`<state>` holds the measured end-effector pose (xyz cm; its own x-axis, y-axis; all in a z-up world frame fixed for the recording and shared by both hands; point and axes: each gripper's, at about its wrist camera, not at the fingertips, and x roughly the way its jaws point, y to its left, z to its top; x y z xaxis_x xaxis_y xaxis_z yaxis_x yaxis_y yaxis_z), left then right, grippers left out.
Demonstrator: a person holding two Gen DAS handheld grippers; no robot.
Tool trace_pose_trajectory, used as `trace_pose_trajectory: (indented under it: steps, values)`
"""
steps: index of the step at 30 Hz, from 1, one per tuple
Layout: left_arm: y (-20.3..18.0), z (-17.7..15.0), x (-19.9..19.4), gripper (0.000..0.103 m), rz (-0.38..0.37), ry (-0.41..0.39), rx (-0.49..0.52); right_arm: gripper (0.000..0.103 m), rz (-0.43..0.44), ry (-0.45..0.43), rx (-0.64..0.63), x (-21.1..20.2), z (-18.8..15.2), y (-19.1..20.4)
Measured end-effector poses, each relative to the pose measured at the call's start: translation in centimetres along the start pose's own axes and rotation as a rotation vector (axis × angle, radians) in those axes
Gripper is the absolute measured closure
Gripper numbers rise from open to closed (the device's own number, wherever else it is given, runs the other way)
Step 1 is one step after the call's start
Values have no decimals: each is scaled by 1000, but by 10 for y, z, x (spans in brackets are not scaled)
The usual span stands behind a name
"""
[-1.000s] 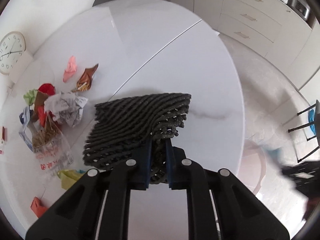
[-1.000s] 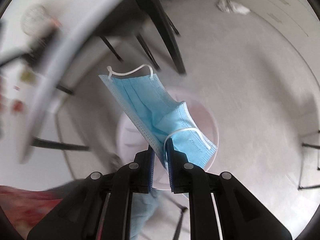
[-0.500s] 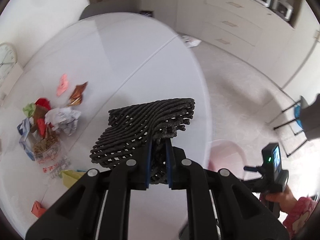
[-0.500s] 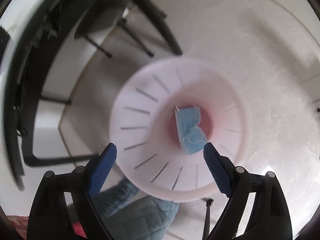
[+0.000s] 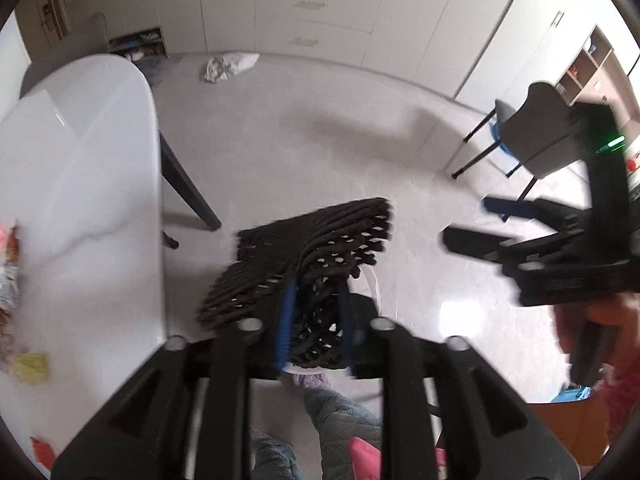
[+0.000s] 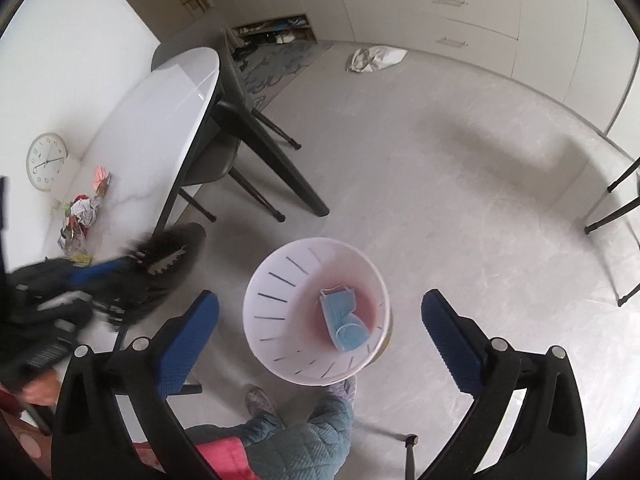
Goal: Collect trash
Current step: 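Carry the black mesh pad over the bin and release it with the left tool, then grasp the red paper packet with the right tool while the left tool approaches the clear bottle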
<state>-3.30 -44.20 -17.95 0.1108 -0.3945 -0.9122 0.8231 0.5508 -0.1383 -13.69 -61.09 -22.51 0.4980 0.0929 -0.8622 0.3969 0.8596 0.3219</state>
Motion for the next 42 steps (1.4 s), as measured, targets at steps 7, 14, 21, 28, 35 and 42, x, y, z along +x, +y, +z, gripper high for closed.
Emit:
trace_pose_trajectory:
  steps: [7,14,21,28,35,42]
  values:
    - [3,-10,32,18,37,40,-11,3,-10,15,4,9,-9,1]
    - [3,-16,19,12,13,15,-26,3,-22,32,-7,11,-13,5]
    - [13,-18,-7,12,26,-17,-49,3,-23,46,-39,14,-13,18]
    - [59,-35,-89,8,102,-112,-173,3,-29,10,-193,-10,11,79]
    - [135,-91,-171,8,287,-196,-380,3,58,-47,-383,-27,27,179]
    - [227,-178,-215,8,452,-192,-681,3,198,3,-554,4,13,286]
